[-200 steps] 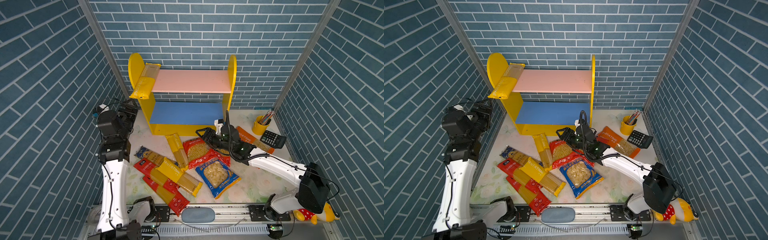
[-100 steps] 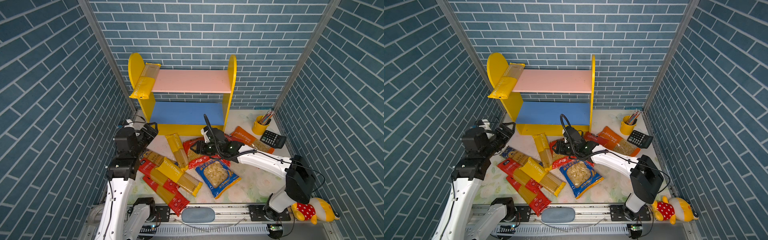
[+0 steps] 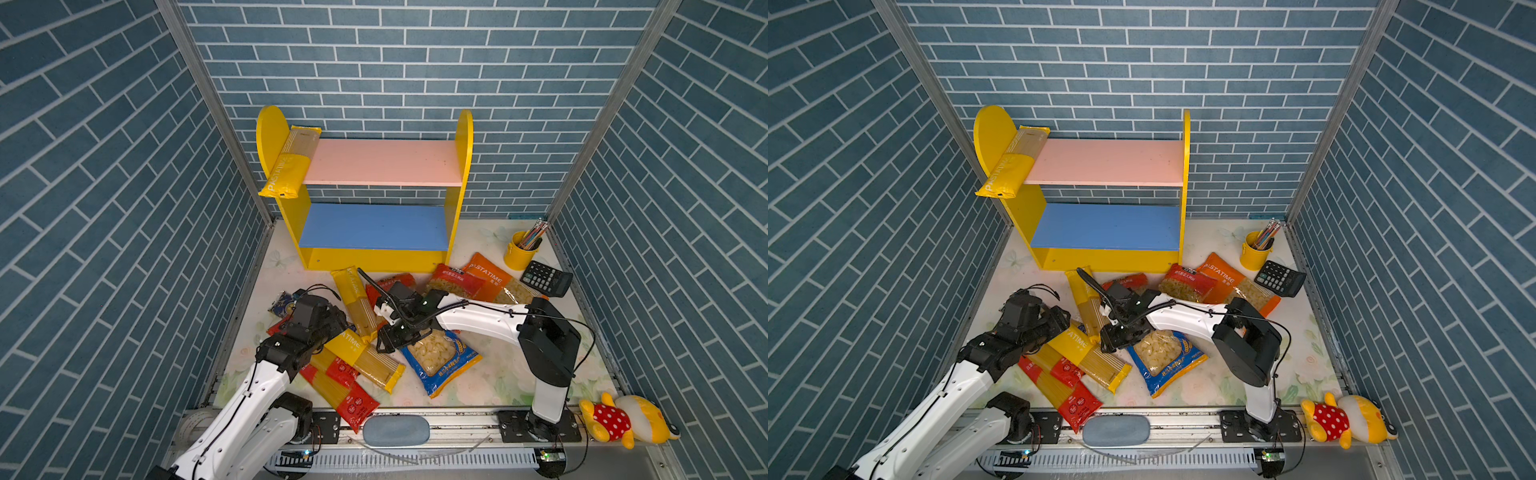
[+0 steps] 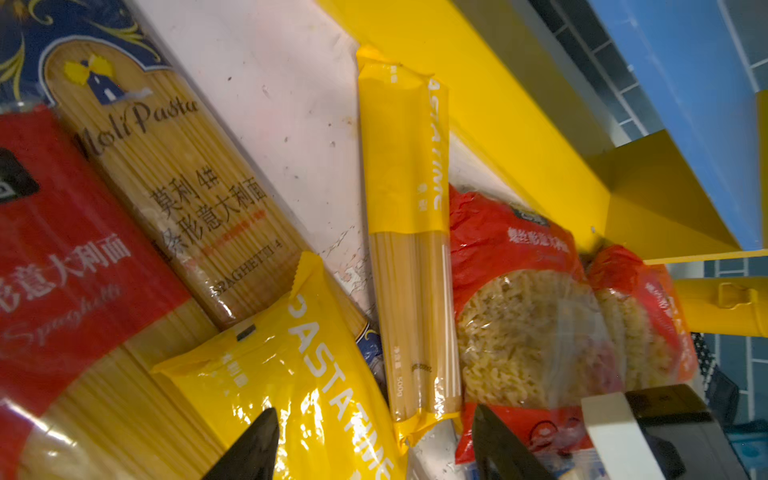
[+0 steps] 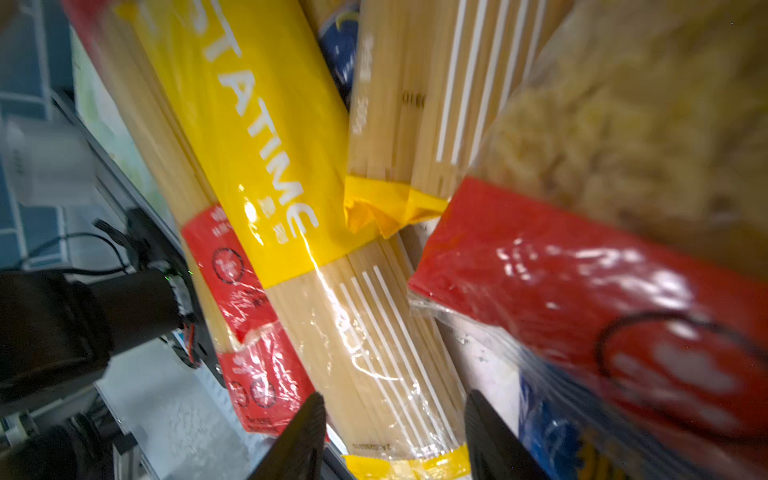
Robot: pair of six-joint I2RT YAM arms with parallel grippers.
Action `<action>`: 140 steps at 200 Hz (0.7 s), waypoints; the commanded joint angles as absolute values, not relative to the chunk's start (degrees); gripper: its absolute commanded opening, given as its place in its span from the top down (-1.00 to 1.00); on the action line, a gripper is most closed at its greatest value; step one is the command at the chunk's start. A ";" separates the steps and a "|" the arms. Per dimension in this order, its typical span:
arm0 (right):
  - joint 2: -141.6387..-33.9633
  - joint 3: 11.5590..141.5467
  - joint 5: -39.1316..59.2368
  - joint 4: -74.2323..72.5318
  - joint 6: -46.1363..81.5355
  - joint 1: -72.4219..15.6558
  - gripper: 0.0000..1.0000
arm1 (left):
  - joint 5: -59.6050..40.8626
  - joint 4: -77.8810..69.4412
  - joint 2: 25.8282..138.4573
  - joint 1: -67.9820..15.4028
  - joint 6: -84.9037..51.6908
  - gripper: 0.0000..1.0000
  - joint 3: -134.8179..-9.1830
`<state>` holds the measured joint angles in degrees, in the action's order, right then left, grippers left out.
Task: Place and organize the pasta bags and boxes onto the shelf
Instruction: 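Lower both grippers to a second yellow spaghetti pack and grasp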
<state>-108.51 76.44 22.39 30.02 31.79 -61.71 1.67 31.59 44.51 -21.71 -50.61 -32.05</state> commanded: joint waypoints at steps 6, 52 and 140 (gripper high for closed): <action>-112.25 79.90 24.16 33.37 25.93 -62.05 -0.26 | 4.62 31.60 43.42 -24.11 -54.34 -0.43 -28.53; -118.10 83.79 21.76 35.44 22.36 -61.92 -0.65 | 5.99 30.71 43.59 -25.09 -55.96 -0.42 -25.19; -118.88 79.89 43.45 28.89 15.70 -61.35 -0.05 | 4.63 26.37 44.73 -25.20 -57.89 -0.39 -22.01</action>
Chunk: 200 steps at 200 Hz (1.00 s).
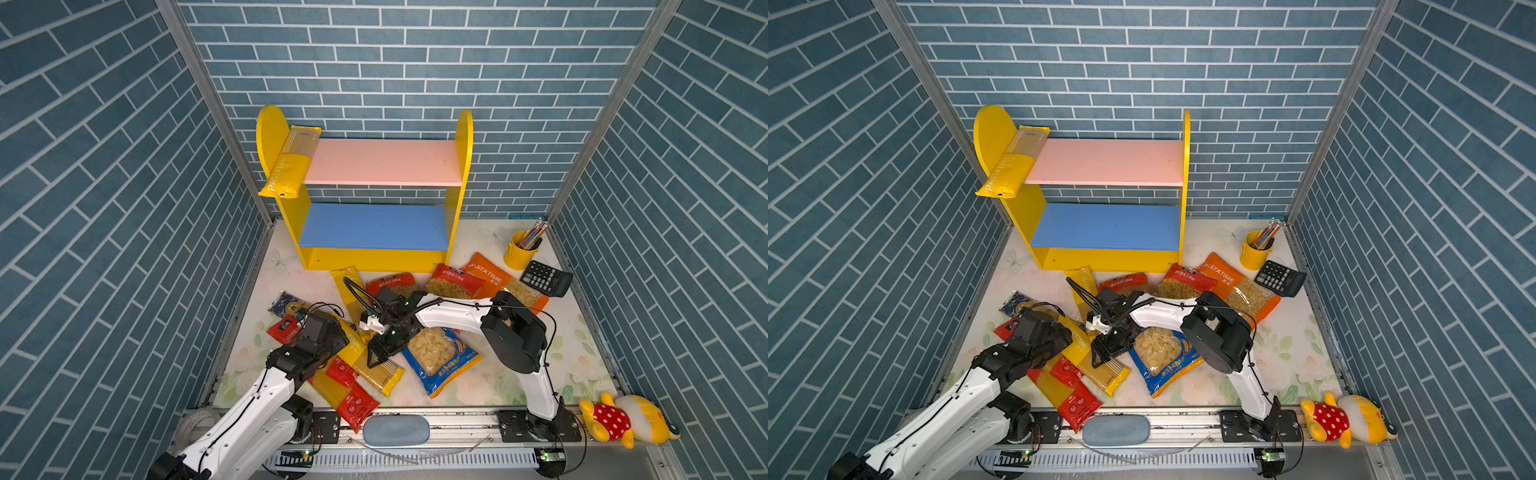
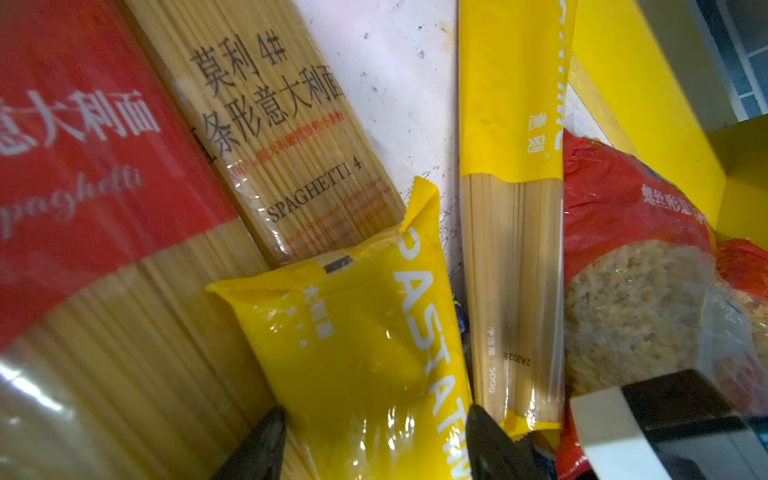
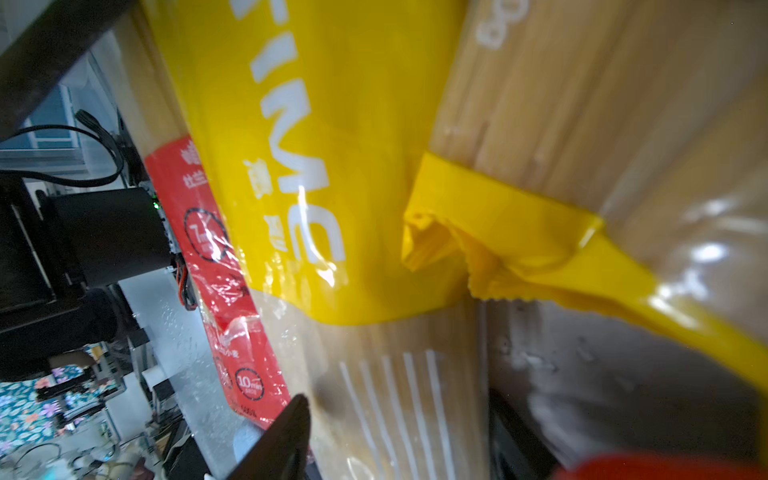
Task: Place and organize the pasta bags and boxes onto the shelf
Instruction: 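Lower both grippers to a second yellow spaghetti pack and grasp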
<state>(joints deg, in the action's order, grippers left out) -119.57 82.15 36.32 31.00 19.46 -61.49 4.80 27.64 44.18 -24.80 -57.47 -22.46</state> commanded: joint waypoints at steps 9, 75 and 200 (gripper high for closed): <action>-119.12 79.89 44.89 27.89 16.28 -61.38 0.06 | 4.70 26.41 44.80 -25.22 -57.61 -0.39 -22.39; -113.91 77.72 43.99 23.53 19.88 -61.25 0.85 | 4.87 30.81 42.18 -25.22 -54.01 -0.40 -28.68; -87.58 63.47 30.91 13.55 31.95 -50.71 1.00 | -10.37 10.19 42.72 -25.01 -50.69 -0.85 -37.19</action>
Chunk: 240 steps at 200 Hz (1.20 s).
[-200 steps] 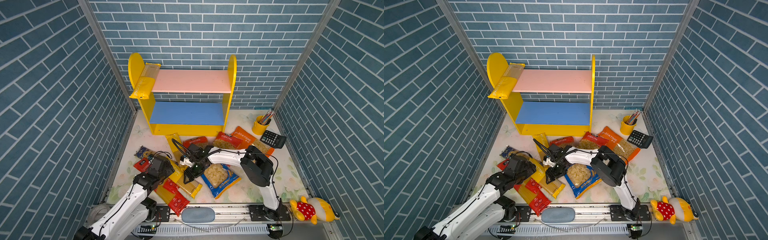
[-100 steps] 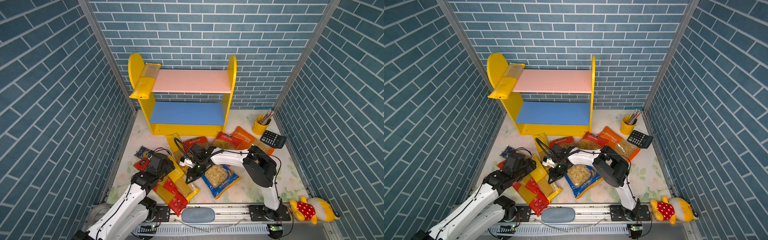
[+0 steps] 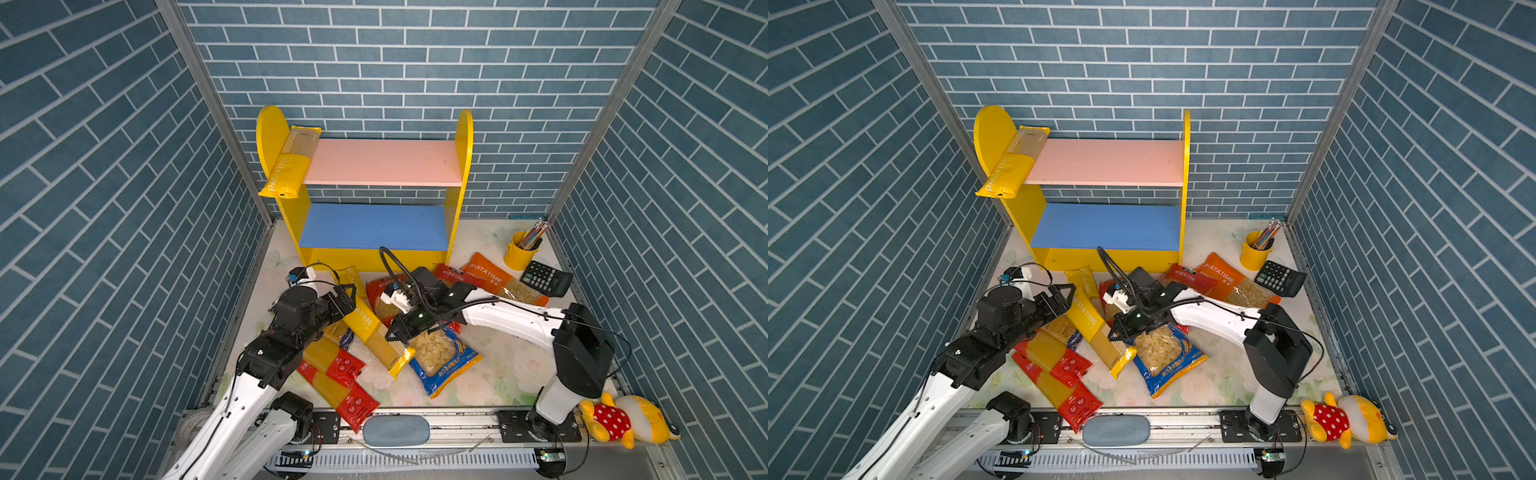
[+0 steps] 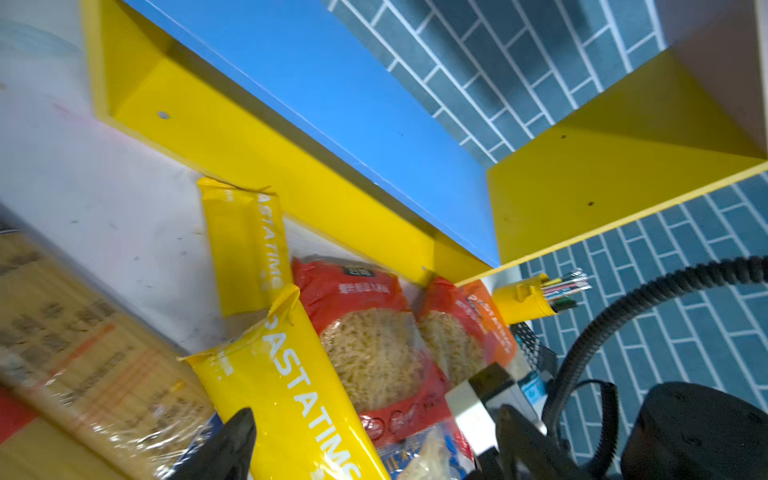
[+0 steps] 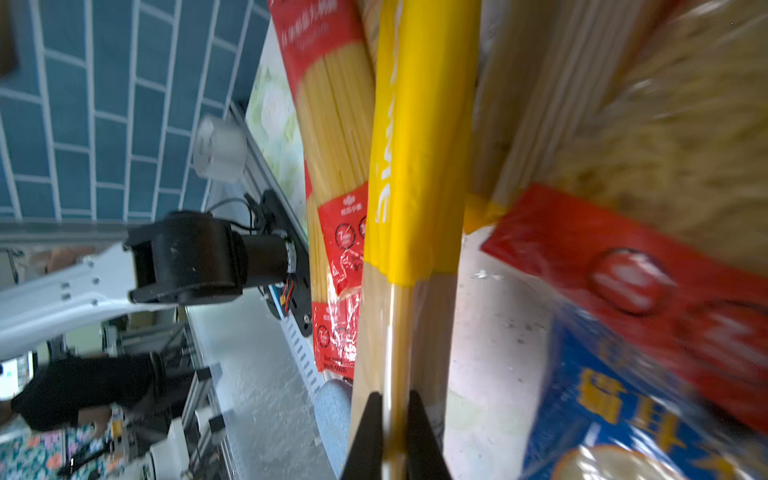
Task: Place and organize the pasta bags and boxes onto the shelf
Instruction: 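Lift the second pack upright and carry it toward the top shelf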
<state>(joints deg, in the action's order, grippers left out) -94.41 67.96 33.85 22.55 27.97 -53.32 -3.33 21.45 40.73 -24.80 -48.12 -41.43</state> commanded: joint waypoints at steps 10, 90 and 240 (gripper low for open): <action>-85.52 61.69 29.64 12.24 32.88 -49.91 1.00 | -12.13 5.92 43.34 -24.89 -52.43 -0.86 -35.35; -80.96 49.56 27.26 -5.58 49.53 -47.24 1.00 | -18.72 -16.48 49.13 -25.50 -67.19 -0.90 -20.88; -79.45 49.04 33.70 -27.57 63.63 -52.21 1.00 | -18.55 -41.39 61.53 -30.72 -72.44 -0.74 -17.56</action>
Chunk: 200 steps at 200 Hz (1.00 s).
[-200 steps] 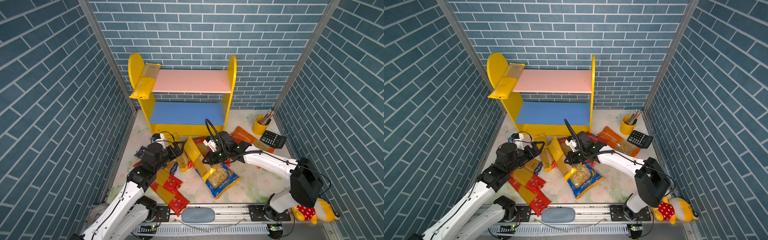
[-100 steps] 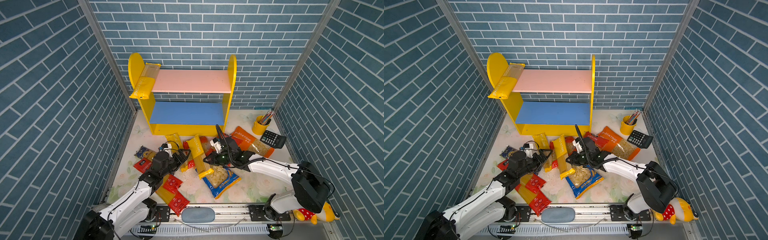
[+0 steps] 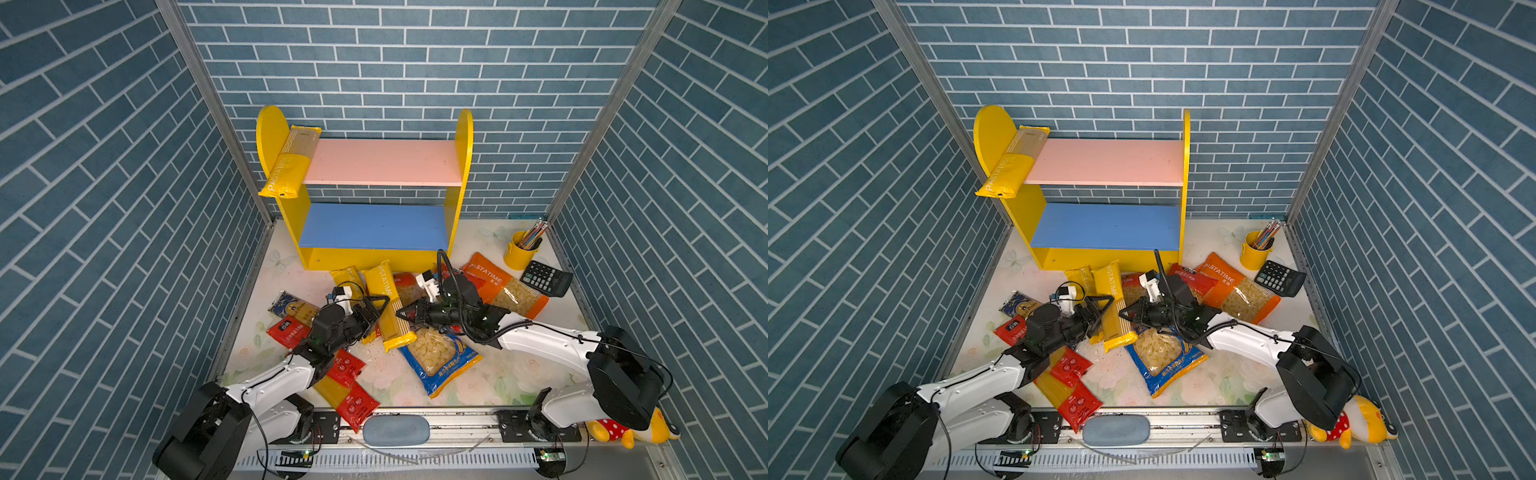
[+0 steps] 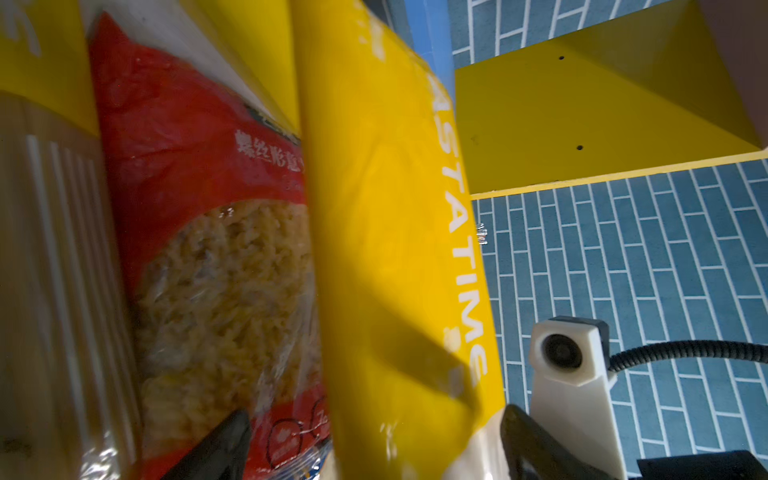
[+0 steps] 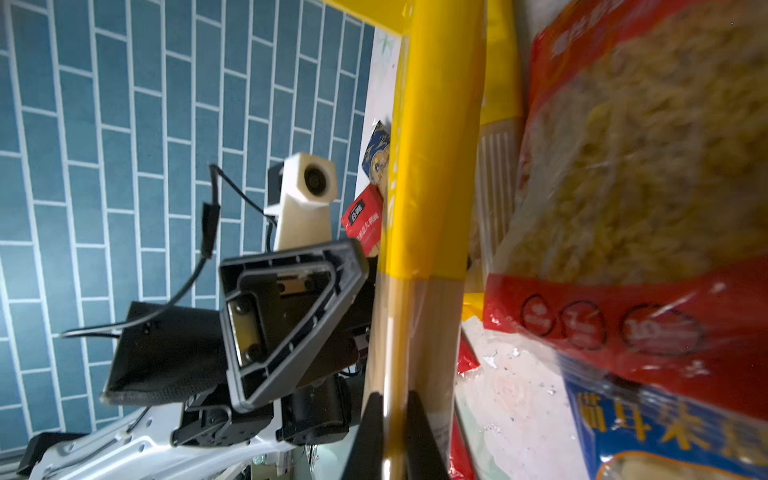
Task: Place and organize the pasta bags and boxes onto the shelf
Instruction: 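Lift the second pack upright and carry it toward the top shelf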
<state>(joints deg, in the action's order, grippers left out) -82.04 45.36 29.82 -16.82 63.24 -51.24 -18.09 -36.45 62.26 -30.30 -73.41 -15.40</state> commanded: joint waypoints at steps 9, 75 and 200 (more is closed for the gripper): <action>-79.20 49.06 34.00 -27.59 63.70 -52.23 1.00 | -18.33 -41.44 60.90 -30.68 -72.25 -0.63 -17.64; -78.23 50.80 35.55 -26.40 64.27 -52.03 0.98 | -19.45 -37.67 57.22 -30.66 -69.67 0.35 -24.24; -76.90 52.10 44.95 -17.90 52.64 -50.44 -0.19 | -24.34 -19.57 48.69 -28.82 -60.95 0.81 -42.69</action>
